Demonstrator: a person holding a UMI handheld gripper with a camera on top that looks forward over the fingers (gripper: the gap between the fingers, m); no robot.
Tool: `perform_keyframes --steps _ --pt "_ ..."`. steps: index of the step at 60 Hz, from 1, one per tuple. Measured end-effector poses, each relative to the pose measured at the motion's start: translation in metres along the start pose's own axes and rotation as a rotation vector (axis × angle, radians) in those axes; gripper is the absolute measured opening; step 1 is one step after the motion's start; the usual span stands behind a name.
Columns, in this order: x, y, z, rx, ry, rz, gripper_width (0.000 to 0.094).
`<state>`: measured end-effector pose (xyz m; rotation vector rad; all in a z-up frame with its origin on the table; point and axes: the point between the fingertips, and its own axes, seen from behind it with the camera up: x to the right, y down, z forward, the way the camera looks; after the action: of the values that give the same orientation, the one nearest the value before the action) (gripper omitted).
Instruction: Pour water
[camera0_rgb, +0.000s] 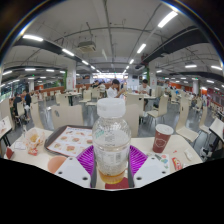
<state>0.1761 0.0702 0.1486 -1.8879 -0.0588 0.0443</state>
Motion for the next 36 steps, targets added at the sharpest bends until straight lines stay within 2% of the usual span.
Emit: perform_keyframes --steps 16,18,21,29,31,34,36 --pt "0.02 0.075 0.014 -0.086 0.007 0.009 0.0424" --pt "0.021 0.071 0.011 -0.053 0.006 0.023 0.0427" --pt "0.021 0.074 0.015 -0.052 0.005 0.021 0.0436" --pt "0.022 0.075 0.013 -0.077 0.01 0.032 0.058" --pt "0.023 0.074 0.011 -0.085 0.013 0.044 0.0664" --pt "0.021 0.07 0.007 -0.095 0.016 0.052 0.0872" --pt "0.023 0.067 0.001 -0.106 0.025 0.049 0.0824"
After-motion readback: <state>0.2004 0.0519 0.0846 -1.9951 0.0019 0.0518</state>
